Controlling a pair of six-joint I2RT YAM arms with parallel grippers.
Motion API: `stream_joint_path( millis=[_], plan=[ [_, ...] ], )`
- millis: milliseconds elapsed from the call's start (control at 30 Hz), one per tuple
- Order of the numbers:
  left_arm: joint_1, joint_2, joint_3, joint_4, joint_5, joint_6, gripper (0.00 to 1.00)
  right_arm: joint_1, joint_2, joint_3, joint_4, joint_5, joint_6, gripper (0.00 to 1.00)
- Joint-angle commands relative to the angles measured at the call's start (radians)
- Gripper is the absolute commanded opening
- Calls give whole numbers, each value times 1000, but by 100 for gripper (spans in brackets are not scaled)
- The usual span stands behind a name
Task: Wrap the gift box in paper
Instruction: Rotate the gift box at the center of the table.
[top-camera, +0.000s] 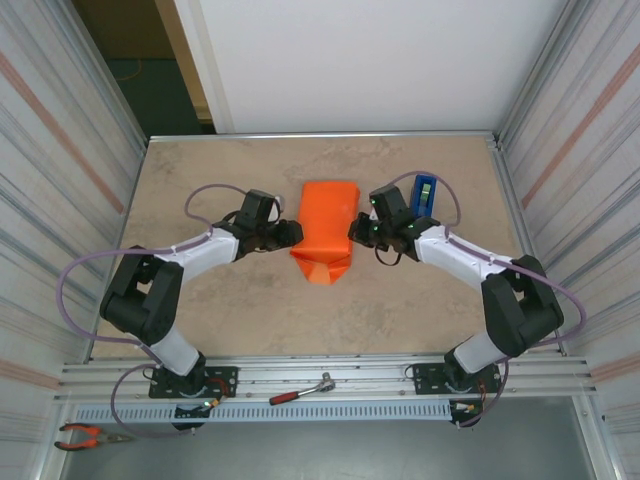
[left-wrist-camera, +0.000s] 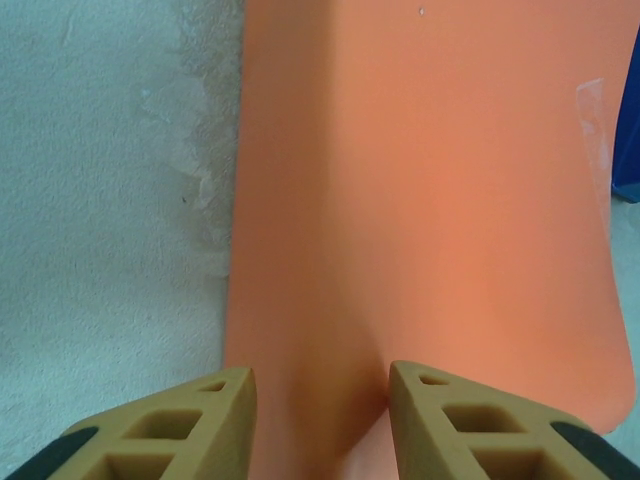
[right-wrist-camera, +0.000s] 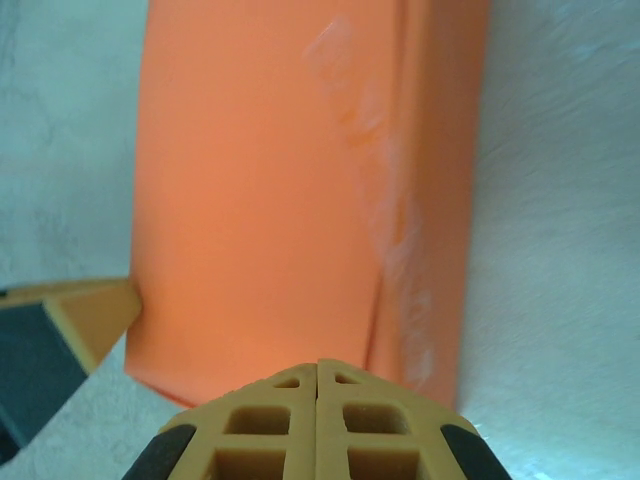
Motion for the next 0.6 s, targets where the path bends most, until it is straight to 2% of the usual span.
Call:
stream_joint_path(
  millis=[0,233,400,567],
  plan=[
    [-2,-7,-16,19,21,-7,40,-43,17,0,-43,14,-17,0],
    [-35,-14,-36,25,9,-13,40,-83,152,45,-35,-11,-41,0],
    [-62,-43,-76,43,-2,-45,40,-67,241,118,-38,-81,-81,0],
    [-107,-88,-116,55,-37,-85,40,-47,277,155,-46,-99,-99,0]
  ],
)
